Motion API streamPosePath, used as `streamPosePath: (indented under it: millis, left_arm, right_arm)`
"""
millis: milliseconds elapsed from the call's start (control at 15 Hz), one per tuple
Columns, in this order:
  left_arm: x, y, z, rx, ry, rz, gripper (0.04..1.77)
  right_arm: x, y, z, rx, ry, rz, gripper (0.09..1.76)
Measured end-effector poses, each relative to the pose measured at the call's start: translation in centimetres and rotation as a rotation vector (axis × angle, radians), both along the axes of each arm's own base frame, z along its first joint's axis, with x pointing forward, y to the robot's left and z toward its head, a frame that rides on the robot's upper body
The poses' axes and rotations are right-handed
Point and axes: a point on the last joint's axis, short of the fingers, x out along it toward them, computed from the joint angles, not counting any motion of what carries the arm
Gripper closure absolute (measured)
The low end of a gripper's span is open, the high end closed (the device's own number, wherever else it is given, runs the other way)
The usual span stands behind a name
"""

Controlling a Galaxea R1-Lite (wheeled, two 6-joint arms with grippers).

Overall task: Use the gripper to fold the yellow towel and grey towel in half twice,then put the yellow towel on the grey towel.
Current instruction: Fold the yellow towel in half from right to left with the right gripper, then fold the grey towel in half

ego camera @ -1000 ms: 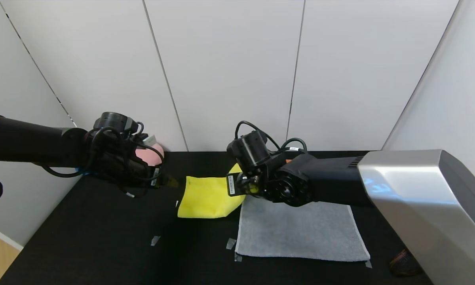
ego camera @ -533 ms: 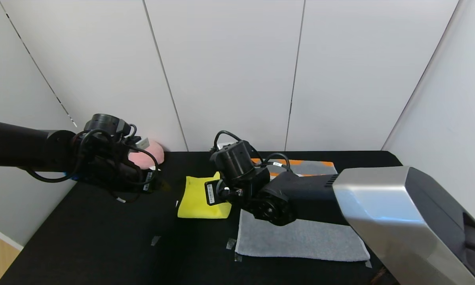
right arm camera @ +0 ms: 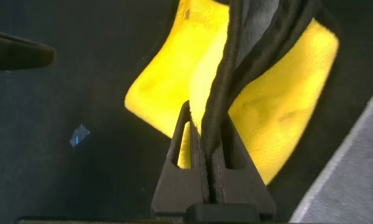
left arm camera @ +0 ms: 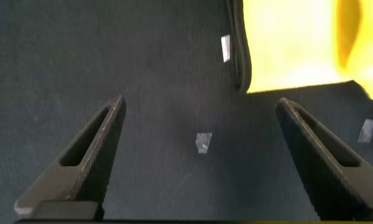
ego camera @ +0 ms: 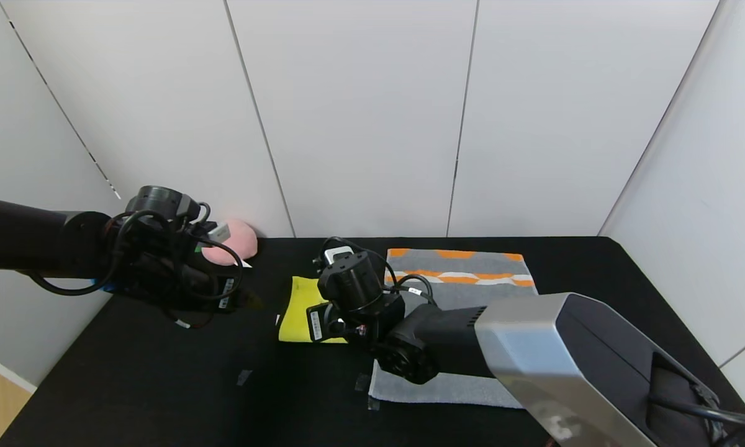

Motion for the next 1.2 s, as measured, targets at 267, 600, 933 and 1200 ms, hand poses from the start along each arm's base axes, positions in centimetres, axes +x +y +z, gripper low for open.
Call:
streamPosePath:
  millis: [267, 600, 933, 1200]
  left_arm:
    - [-0.1, 0.0, 0.0, 0.0, 0.003, 0.001, 0.09]
    - [-0.2, 0.0, 0.2, 0.0, -0.003, 0.001, 0.09]
    - [-0.1, -0.2, 0.8, -0.013, -0.027, 0.0, 0.09]
    - [-0.2, -1.0, 1.4, -0.028, -0.044, -0.021, 0.09]
  right_arm:
    - [0.0, 0.5, -0.8, 0.022, -0.018, 0.009, 1.4]
    - [-0.2, 1.2, -0.2, 0.098, -0.071, 0.017, 0.8]
    - [-0.6, 1.0, 1.3, 0.132, -0.037, 0.004, 0.49]
    - [-1.0, -0.5, 2.8, 0.048, 0.05, 0.006, 0.35]
